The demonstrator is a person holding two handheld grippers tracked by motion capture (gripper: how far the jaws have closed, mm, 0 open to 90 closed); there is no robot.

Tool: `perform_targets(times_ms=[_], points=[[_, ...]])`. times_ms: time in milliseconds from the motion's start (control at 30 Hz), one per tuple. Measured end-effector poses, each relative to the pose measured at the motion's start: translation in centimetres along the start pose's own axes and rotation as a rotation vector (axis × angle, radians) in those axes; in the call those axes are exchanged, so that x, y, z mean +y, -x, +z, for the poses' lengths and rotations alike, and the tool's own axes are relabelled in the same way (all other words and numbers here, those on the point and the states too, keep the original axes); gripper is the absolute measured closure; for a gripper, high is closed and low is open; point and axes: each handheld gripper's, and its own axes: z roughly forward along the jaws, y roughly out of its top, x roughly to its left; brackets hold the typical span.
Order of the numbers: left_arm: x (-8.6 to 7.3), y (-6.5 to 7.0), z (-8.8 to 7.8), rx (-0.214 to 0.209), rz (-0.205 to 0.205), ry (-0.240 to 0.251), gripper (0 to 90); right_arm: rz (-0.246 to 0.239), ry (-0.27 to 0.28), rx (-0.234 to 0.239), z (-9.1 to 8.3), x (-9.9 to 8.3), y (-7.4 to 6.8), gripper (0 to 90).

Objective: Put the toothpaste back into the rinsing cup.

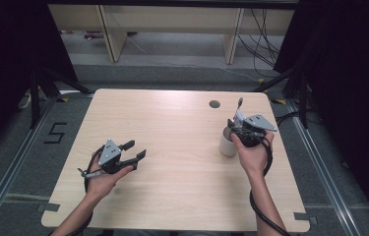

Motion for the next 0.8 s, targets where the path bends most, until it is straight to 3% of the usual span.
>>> perform_targets(times_ms=[67,267,300,500,533,567,667,700,800], points=[[0.1,0.0,-0.1,0.008,0.006,-0.013,40.2,-0.030,0.001,0.002,0.0,0.0,0.3,50.6],[0.0,-0.1,0.0,0.003,0.001,-0.002,40.2,-0.020,0.008,0.016,-0.2,0.1,0.3,40.7],[0.1,-0.2,-0.1,0.010,0.007,-0.016,40.2,0.000,-0.007,0.010,-0.3,0.1,0.1,39.9],[0.0,-0.3,-0.2,0.014,0.006,-0.014,40.2,0.004,-0.010,0.010,-0.7,-0.3,0.2,37.1],[0.0,-0.3,-0.3,0.014,0.005,-0.014,40.2,-0.020,-0.001,0.013,-0.7,-0.3,0.4,36.7],[0.0,-0.4,-0.3,0.014,0.005,-0.012,40.2,-0.009,-0.011,0.031,-0.9,-0.3,0.3,36.5],[-0.1,-0.4,-0.4,0.018,0.005,-0.012,40.2,0.001,-0.006,0.017,-1.2,-0.4,0.2,35.6],[-0.1,-0.5,-0.4,0.019,0.006,-0.011,40.2,-0.025,-0.013,0.018,-1.4,-0.4,0.4,35.3],[-0.2,-0.6,-0.5,0.022,0.007,-0.013,40.2,-0.006,-0.011,0.033,-1.9,-0.6,0.5,34.6]])
